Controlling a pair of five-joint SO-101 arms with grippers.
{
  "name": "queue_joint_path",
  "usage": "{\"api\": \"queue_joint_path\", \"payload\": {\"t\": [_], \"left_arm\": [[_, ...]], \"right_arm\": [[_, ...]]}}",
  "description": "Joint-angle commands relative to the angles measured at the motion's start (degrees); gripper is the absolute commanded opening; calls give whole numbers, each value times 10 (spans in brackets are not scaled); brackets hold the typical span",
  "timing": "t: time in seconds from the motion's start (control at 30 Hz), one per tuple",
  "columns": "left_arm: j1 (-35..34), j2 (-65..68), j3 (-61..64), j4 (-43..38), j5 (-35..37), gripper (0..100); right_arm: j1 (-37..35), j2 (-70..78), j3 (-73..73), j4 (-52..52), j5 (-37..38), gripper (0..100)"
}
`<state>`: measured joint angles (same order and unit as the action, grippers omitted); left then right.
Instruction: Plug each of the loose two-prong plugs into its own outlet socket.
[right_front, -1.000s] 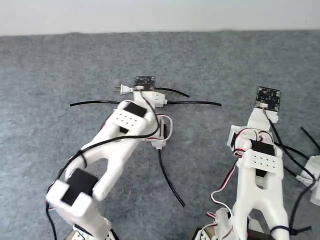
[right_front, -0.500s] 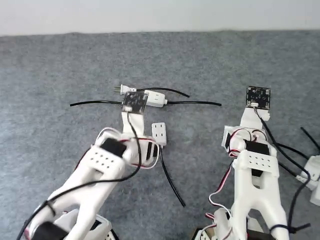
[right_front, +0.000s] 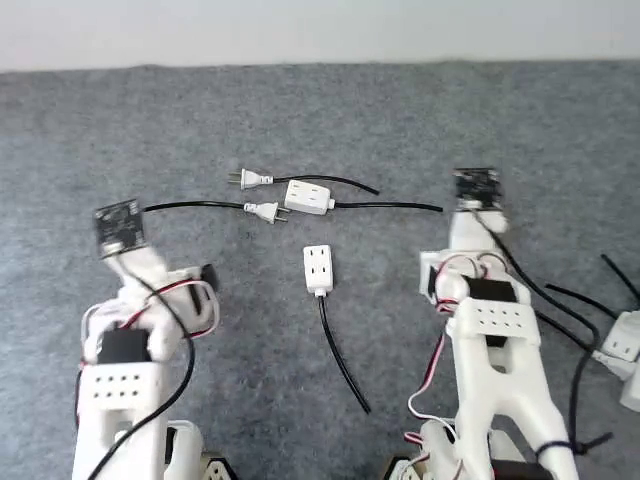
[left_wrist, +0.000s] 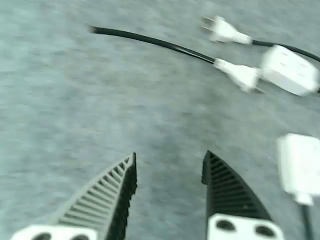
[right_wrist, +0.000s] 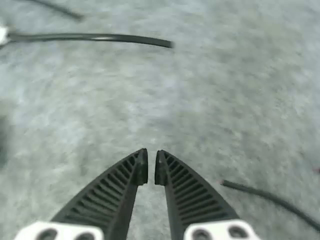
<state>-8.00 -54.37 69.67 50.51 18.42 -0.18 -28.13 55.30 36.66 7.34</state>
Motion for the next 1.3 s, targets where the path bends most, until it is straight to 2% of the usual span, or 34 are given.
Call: {"api": "queue_joint_path", "payload": {"t": [0.0, 0.27, 0.53, 0.7, 0.9, 1.1, 1.27], "left_arm": [[-100, -57, 16, -9, -18, 199], [-251, -56, 19, -34, -5, 199], [-271, 53, -12, -73, 5, 199], [-272, 169, -74, -76, 5, 199], [-289, 260, -105, -140, 6, 199], [-289, 279, -114, -140, 6, 199], [-287, 282, -113, -140, 6, 199]], "right_arm": [[-59, 21, -93, 29, 59, 54], [-189, 182, -260, 35, 222, 54], [-270, 357, -425, 51, 332, 58], [-298, 476, -578, 137, 333, 130], [-327, 588, -711, 144, 311, 135], [-352, 711, -870, 154, 300, 136], [-379, 826, -1058, 197, 285, 136]]}}
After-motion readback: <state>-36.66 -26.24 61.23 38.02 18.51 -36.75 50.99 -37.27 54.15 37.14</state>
